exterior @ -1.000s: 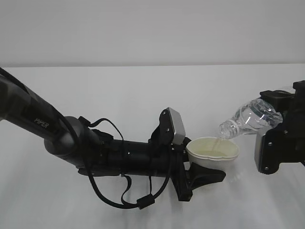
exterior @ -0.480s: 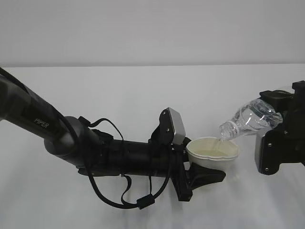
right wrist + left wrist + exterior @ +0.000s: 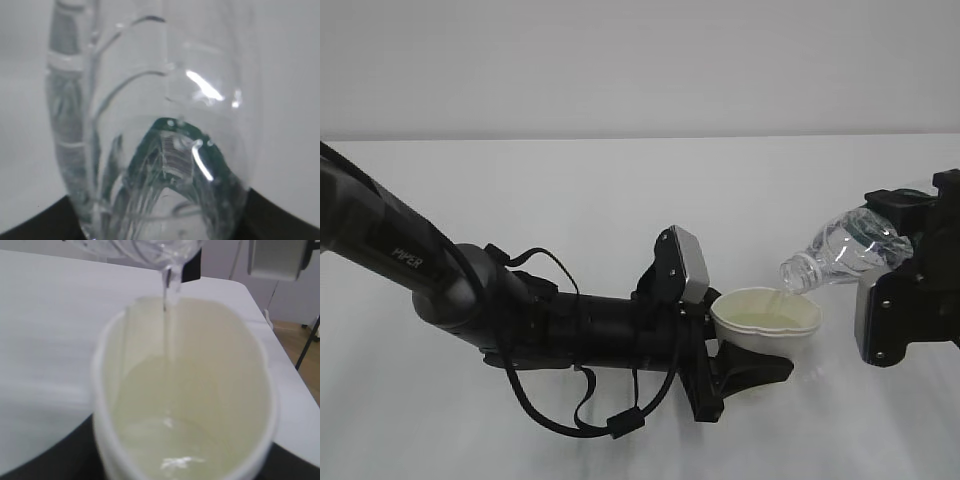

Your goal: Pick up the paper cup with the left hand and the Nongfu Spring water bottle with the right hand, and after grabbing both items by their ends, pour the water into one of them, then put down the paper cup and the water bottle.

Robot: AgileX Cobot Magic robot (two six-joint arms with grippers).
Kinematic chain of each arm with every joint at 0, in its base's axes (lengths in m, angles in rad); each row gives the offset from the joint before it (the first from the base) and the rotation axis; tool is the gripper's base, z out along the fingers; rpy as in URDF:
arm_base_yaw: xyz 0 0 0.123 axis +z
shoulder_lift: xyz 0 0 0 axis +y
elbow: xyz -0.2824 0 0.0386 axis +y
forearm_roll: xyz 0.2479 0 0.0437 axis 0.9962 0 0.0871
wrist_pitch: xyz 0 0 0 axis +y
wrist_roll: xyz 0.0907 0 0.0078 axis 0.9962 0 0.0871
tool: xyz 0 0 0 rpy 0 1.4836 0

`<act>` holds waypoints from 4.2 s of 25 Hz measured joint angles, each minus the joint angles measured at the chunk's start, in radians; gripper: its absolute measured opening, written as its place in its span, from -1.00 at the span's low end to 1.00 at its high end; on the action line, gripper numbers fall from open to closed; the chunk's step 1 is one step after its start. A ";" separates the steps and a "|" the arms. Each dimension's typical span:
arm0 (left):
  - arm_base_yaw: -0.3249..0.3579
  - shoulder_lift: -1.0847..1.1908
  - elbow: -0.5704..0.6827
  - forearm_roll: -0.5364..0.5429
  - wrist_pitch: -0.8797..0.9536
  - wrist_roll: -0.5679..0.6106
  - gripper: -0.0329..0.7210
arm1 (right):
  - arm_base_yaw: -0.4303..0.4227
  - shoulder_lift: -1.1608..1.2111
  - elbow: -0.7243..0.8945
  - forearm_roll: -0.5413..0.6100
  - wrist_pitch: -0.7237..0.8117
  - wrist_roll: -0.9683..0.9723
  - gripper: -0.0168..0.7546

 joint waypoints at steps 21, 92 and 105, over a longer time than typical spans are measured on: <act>0.000 0.000 0.000 0.000 0.004 0.000 0.13 | 0.000 0.000 0.000 0.000 0.000 -0.010 0.04; 0.000 0.002 0.000 -0.030 0.004 0.000 0.13 | 0.013 0.000 0.000 -0.010 0.000 0.113 0.03; 0.000 0.002 0.000 -0.043 -0.012 0.020 0.13 | 0.013 0.000 0.000 -0.006 -0.016 0.334 0.02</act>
